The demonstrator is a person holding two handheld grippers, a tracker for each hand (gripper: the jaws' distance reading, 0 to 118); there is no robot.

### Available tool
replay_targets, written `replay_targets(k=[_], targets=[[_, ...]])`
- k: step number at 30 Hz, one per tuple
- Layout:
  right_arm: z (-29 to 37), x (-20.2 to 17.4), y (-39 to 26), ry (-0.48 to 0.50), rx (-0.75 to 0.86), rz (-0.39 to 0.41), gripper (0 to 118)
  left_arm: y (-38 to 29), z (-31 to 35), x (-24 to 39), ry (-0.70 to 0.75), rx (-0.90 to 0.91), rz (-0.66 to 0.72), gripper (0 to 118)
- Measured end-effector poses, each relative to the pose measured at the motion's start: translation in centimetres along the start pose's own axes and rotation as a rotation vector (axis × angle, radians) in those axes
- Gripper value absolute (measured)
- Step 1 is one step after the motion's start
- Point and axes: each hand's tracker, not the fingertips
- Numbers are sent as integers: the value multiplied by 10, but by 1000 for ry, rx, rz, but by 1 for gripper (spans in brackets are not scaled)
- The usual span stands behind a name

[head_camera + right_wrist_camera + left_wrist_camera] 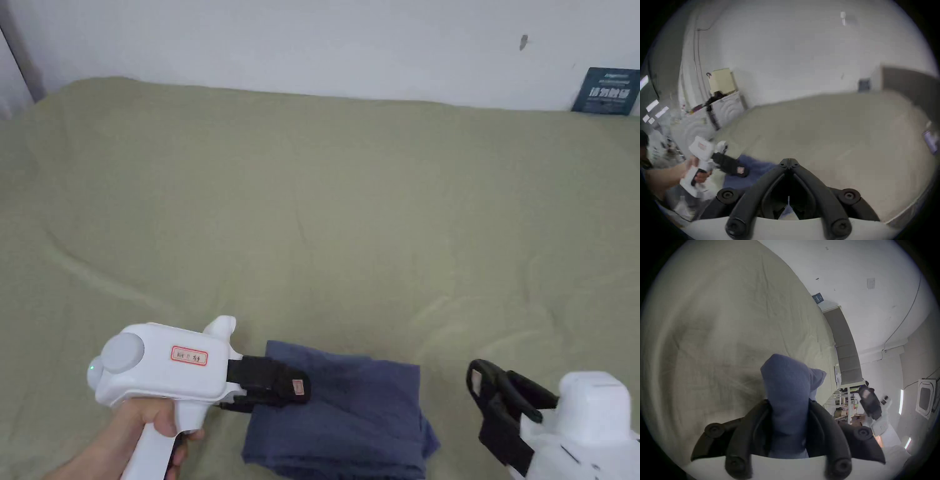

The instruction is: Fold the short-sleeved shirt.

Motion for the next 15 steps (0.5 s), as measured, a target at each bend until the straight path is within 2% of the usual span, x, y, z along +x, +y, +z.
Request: replay_targets(k=[4, 7, 11, 15], targets=[[29, -8, -1, -211, 115, 95, 0, 9, 12, -5, 17, -18, -31, 31], [37, -13, 1, -275, 148, 135, 0, 20, 35, -9, 15, 0, -44, 31], [34, -23, 7, -280, 144, 166, 0, 39, 79, -21, 53, 2, -72, 31], [19, -38, 9, -265, 139, 193, 0, 67, 134, -60, 96, 24, -54, 31]])
